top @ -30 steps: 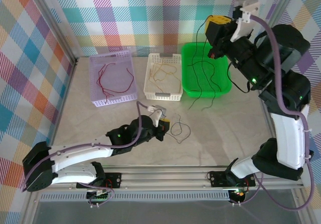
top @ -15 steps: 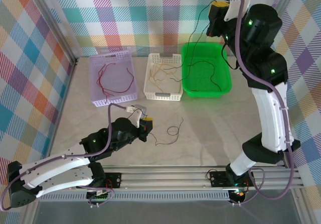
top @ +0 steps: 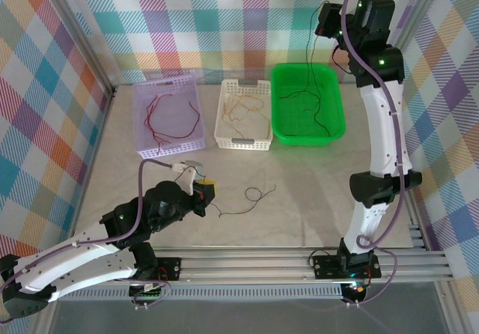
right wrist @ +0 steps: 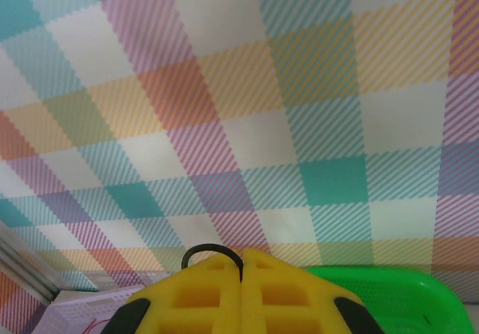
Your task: Untangle the cables
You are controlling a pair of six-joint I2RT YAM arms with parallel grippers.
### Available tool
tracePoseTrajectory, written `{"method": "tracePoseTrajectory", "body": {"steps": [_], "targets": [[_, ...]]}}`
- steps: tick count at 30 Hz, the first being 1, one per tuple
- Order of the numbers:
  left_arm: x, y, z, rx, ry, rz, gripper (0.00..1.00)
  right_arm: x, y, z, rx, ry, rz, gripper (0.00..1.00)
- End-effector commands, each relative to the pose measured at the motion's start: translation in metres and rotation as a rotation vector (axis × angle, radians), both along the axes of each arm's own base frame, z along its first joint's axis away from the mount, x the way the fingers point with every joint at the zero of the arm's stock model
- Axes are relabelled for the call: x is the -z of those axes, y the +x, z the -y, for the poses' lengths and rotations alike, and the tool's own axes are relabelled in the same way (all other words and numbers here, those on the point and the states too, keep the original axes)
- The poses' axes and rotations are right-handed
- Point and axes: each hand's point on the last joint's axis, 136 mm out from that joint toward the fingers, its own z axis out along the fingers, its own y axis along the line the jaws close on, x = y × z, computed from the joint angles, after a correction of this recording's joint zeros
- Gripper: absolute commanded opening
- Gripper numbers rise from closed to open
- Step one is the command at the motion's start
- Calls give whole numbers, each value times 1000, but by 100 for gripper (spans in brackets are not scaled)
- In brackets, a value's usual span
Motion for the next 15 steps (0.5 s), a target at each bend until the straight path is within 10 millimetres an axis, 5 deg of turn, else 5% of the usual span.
{"method": "tracePoseTrajectory", "body": {"steps": [1,15], "targets": [[-1,0,-7,-24,-2,-12,0,-1,8,-6,-30,26,9,0],[-2,-5,-9,-26,-55,-41,0,123,67,14,119,-137,-132,0]]}}
